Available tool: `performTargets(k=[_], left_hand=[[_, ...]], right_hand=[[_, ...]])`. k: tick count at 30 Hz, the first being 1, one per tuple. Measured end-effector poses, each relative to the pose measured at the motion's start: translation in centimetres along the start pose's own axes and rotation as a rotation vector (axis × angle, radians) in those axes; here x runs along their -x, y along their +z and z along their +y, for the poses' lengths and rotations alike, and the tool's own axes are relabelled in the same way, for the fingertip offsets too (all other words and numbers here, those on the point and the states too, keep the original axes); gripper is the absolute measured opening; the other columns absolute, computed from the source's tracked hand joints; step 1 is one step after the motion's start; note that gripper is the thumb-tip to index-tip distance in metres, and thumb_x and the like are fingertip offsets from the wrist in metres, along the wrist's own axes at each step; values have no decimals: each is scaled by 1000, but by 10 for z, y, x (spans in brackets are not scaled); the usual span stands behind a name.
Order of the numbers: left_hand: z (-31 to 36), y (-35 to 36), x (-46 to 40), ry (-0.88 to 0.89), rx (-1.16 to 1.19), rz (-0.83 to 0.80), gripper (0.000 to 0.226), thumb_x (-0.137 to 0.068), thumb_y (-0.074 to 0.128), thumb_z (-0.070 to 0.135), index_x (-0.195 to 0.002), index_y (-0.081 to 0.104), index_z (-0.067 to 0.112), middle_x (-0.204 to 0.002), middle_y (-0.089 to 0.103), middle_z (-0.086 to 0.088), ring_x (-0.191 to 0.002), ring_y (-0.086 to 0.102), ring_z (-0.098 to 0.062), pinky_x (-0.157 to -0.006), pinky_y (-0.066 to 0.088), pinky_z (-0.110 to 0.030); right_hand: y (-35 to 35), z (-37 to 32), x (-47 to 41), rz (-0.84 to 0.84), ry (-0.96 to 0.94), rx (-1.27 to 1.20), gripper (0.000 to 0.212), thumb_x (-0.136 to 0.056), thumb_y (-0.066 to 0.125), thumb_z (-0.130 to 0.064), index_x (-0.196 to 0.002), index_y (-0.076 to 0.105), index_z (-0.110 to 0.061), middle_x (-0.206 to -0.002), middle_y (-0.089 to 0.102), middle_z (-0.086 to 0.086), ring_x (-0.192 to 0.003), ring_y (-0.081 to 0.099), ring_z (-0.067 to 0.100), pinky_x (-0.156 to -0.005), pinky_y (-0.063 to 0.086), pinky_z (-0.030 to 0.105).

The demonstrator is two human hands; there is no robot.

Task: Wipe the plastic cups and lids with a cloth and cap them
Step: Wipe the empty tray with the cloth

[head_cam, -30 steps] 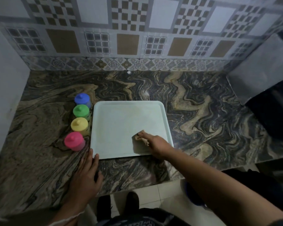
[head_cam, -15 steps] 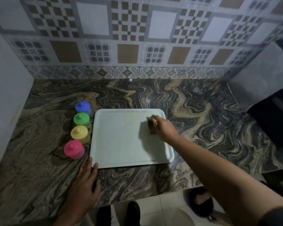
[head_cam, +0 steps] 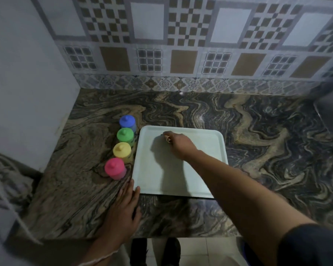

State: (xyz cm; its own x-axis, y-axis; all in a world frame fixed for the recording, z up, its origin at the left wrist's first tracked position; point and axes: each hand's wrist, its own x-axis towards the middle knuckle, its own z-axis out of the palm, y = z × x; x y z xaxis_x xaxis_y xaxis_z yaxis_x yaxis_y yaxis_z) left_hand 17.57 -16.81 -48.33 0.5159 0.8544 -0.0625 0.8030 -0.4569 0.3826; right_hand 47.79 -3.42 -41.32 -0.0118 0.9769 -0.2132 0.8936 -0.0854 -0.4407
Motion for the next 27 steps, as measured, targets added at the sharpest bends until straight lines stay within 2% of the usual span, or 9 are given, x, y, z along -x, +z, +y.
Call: performTargets(k=[4,7,10,15,19,21,23,25,27], left_hand=[[4,2,0,-16,-89,1,65,-97,38,37,-158,29,14,-170,9,-6,-156,10,-24,-121,17,-38],[4,3,1,6,-108,25,65,-95,42,34,-155,35,9,-168,15,-9,-156,13,-26,-121,21,-40],[2,2,2,-8,-86,28,65,-94,42,36,-155,36,12,-168,16,-6,-155,17,-24,-122,15,-33],[-3,5,5,10,-64,49,66,-92,39,39,-153,40,12,-168,20,-7,-151,29,-26,-121,11,-27],[-8,11,-1,17,-56,73,67,-88,41,39,-145,51,7,-163,31,-12,-145,38,-33,-120,16,-29],[-6,10,-5,32,-43,81,67,-85,42,37,-139,57,1,-158,40,-17,-141,42,-35,-118,21,-33],[-5,9,-6,37,-39,81,66,-83,42,36,-136,59,-1,-154,44,-20,-138,43,-35,-114,27,-38],[-5,5,-5,63,-31,77,66,-84,43,37,-136,59,-1,-154,44,-20,-138,44,-37,-114,25,-34],[-6,1,-2,84,-7,95,66,-85,44,38,-139,57,3,-157,41,-16,-140,45,-35,-113,26,-31]], right_hand=[[82,-41,53,-42,-455,35,56,-93,56,-19,-148,50,-10,-148,48,15,-143,41,42,-121,28,50],[72,-36,97,-242,-658,-47,60,-89,58,-10,-148,54,-14,-150,55,11,-142,48,32,-119,34,44],[27,2,102,-312,-373,-193,39,-97,61,-13,-135,68,-21,-133,72,3,-118,69,23,-105,52,36],[-46,84,125,141,413,-867,34,-102,51,-2,-106,83,-14,-90,79,7,-72,71,22,-56,56,29],[-68,138,164,433,827,-1255,20,-95,56,-9,-98,75,-10,-79,64,14,-71,62,27,-83,59,54],[-64,157,182,510,948,-1212,22,-91,66,-22,-109,75,-12,-90,74,12,-80,70,29,-81,60,48],[-56,165,198,477,1037,-877,62,-88,75,-40,-141,62,-11,-123,73,15,-110,71,37,-93,57,48],[-48,169,210,360,1106,-406,81,-91,65,-49,-158,37,-14,-148,55,19,-136,53,42,-109,45,52],[-46,156,216,338,1130,-253,78,-93,56,-45,-160,28,-18,-157,40,22,-144,38,44,-112,36,59]])
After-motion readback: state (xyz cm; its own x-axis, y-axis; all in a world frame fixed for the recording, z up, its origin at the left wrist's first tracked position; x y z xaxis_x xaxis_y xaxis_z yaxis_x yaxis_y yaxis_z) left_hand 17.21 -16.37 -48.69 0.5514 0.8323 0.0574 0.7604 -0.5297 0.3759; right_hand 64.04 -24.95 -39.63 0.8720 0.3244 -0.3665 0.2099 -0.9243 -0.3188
